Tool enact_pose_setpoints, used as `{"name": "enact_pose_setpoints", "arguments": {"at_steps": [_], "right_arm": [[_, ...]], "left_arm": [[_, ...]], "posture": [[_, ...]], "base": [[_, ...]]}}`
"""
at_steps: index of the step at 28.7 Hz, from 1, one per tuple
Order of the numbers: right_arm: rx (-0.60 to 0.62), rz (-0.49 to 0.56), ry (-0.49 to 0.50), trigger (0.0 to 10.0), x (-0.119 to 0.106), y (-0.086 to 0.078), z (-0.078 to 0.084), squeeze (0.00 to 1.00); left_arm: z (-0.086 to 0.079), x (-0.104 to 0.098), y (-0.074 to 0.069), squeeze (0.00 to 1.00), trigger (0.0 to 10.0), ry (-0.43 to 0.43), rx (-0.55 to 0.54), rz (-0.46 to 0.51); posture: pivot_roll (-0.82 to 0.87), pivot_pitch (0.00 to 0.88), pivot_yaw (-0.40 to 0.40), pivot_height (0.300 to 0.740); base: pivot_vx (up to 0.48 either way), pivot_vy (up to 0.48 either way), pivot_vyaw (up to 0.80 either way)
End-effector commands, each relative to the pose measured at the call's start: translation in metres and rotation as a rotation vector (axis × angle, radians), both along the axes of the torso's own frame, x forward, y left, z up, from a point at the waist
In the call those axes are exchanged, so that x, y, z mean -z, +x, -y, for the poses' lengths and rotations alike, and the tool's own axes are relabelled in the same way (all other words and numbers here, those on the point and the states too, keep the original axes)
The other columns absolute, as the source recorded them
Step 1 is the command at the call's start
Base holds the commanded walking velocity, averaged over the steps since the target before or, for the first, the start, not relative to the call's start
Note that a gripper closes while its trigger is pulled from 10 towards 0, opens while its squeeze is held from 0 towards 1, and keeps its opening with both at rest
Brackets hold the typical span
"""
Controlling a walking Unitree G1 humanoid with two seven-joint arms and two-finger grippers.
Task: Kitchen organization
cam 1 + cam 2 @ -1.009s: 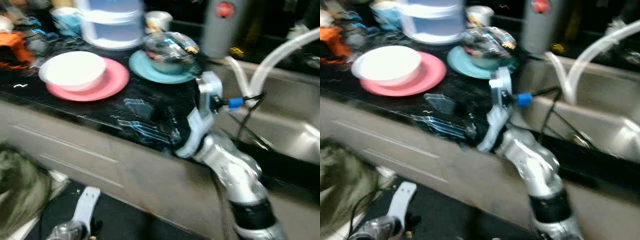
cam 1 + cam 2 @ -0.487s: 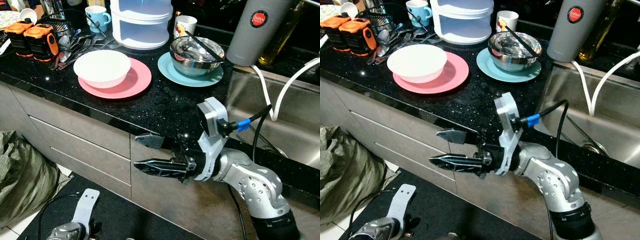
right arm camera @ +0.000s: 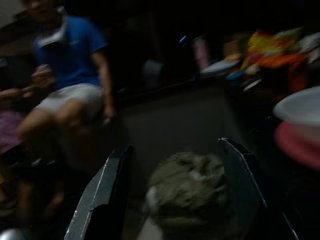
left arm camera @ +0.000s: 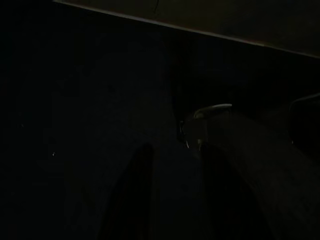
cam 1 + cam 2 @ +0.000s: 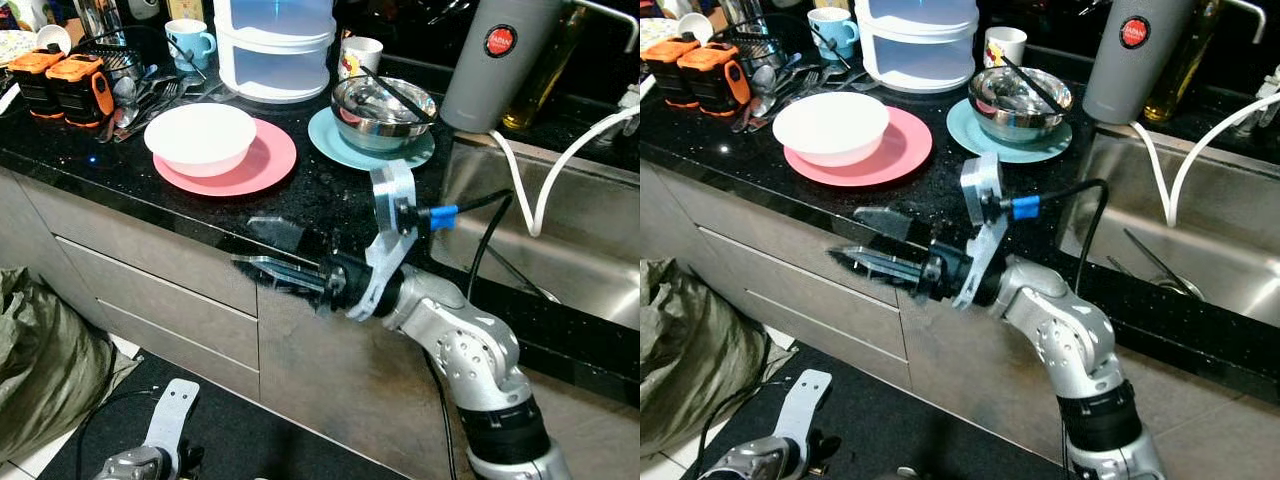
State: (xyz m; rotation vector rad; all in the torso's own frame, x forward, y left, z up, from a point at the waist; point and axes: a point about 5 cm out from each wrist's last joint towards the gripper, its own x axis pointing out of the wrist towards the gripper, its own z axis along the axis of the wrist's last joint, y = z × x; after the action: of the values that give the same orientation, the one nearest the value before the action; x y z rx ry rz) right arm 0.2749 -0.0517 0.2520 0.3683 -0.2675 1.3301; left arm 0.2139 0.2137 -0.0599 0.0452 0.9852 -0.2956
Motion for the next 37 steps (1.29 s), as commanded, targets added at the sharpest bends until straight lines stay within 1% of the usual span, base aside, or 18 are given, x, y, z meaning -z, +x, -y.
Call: {"name": "enact_pose_setpoints", "arguments": {"at_steps": [1, 5, 10, 11, 12, 14, 15, 16, 17, 18, 20, 24, 26, 29, 31, 34, 35, 37], "right_arm": [[0.048, 0.022, 0.013, 10.0, -0.004, 0.004, 0.003, 0.00], [0.095, 0.040, 0.017, 10.0, -0.009, 0.009, -0.002, 0.00], [0.148, 0.033, 0.012, 10.0, -0.008, 0.015, -0.005, 0.00], [0.166, 0.028, 0.011, 10.0, -0.007, 0.017, -0.005, 0.00], [0.231, -0.004, 0.010, 10.0, -0.005, 0.026, -0.004, 0.00], [0.243, -0.020, 0.017, 10.0, -0.005, 0.028, -0.003, 0.00], [0.216, -0.023, 0.027, 10.0, -0.006, 0.027, -0.003, 0.00], [0.164, -0.012, 0.035, 10.0, -0.007, 0.021, -0.003, 0.00], [0.164, -0.012, 0.035, 10.0, -0.007, 0.021, -0.003, 0.00], [0.063, 0.012, 0.048, 10.0, -0.008, 0.009, -0.003, 0.00], [-0.046, 0.027, 0.056, 10.0, -0.008, -0.005, -0.002, 0.00], [-0.201, 0.055, 0.022, 10.0, -0.004, -0.028, 0.000, 0.00], [-0.272, 0.053, -0.025, 10.0, 0.006, -0.038, 0.006, 0.00], [-0.292, 0.026, -0.098, 10.0, 0.020, -0.042, 0.018, 0.00], [-0.309, 0.005, -0.142, 10.0, 0.027, -0.048, 0.033, 0.00], [-0.319, -0.006, -0.173, 10.0, 0.031, -0.053, 0.043, 0.00], [-0.347, -0.026, -0.230, 10.0, 0.038, -0.064, 0.057, 0.00], [-0.354, -0.030, -0.240, 10.0, 0.040, -0.066, 0.059, 0.00]], "left_arm": [[0.002, 0.004, -0.007, 0.00, 10.0, -0.002, 0.007, -0.026], [0.000, 0.004, -0.007, 0.00, 10.0, 0.001, 0.009, -0.028], [0.001, 0.004, -0.007, 0.00, 10.0, 0.002, 0.021, -0.031], [0.002, 0.004, -0.007, 0.00, 10.0, 0.002, 0.023, -0.030], [0.003, 0.004, -0.006, 0.00, 10.0, 0.000, 0.024, -0.029], [0.003, 0.004, -0.006, 0.00, 10.0, -0.001, 0.025, -0.028], [0.004, 0.004, -0.006, 0.00, 10.0, -0.002, 0.026, -0.028], [0.004, 0.004, -0.006, 0.00, 10.0, -0.003, 0.027, -0.027], [0.004, 0.004, -0.006, 0.00, 10.0, -0.003, 0.027, -0.027], [0.004, 0.004, -0.006, 0.00, 10.0, -0.004, 0.029, -0.028], [0.004, 0.005, -0.007, 0.00, 10.0, -0.005, 0.031, -0.030], [0.003, 0.005, -0.007, 0.00, 10.0, -0.003, 0.039, -0.035], [0.003, 0.004, -0.007, 0.00, 10.0, -0.003, 0.041, -0.036], [0.003, 0.005, -0.008, 0.00, 10.0, -0.006, 0.043, -0.037], [0.002, 0.005, -0.008, 0.00, 10.0, -0.005, 0.046, -0.040], [0.002, 0.005, -0.008, 0.00, 10.0, -0.002, 0.050, -0.043], [0.001, 0.005, -0.009, 0.00, 10.0, 0.000, 0.058, -0.047], [0.001, 0.005, -0.009, 0.00, 10.0, 0.000, 0.059, -0.048]], "posture": [[0.04, 0.077, -0.031, 0.740], [0.04, 0.080, -0.026, 0.740], [0.04, 0.085, -0.028, 0.740], [0.04, 0.085, -0.033, 0.740], [0.03, 0.088, -0.034, 0.740], [0.03, 0.090, -0.034, 0.740], [0.02, 0.095, -0.031, 0.740], [0.02, 0.096, -0.029, 0.740], [0.02, 0.096, -0.029, 0.740], [0.02, 0.096, -0.027, 0.740], [0.01, 0.098, -0.017, 0.740], [0.01, 0.104, -0.012, 0.740], [0.01, 0.107, -0.012, 0.740], [0.01, 0.107, -0.012, 0.740], [0.01, 0.106, -0.003, 0.740], [0.01, 0.104, -0.001, 0.740], [0.01, 0.103, 0.004, 0.740], [0.01, 0.103, 0.004, 0.740]], "base": [[0.000, 0.000, 0.00], [0.000, 0.000, 0.59], [0.000, 0.000, 0.77], [0.000, 0.000, 0.52], [0.000, 0.000, 0.00], [0.000, 0.000, 0.00], [0.000, 0.000, 0.00], [0.000, 0.000, 0.00], [0.000, 0.000, 0.00], [0.000, 0.000, 0.00], [0.000, 0.000, 0.00], [0.000, 0.000, 0.00], [0.000, 0.000, 0.00], [0.000, 0.000, 0.00], [0.000, 0.000, 0.00], [0.000, 0.000, 0.00], [0.000, 0.000, 0.00], [0.000, 0.000, 0.00]]}}
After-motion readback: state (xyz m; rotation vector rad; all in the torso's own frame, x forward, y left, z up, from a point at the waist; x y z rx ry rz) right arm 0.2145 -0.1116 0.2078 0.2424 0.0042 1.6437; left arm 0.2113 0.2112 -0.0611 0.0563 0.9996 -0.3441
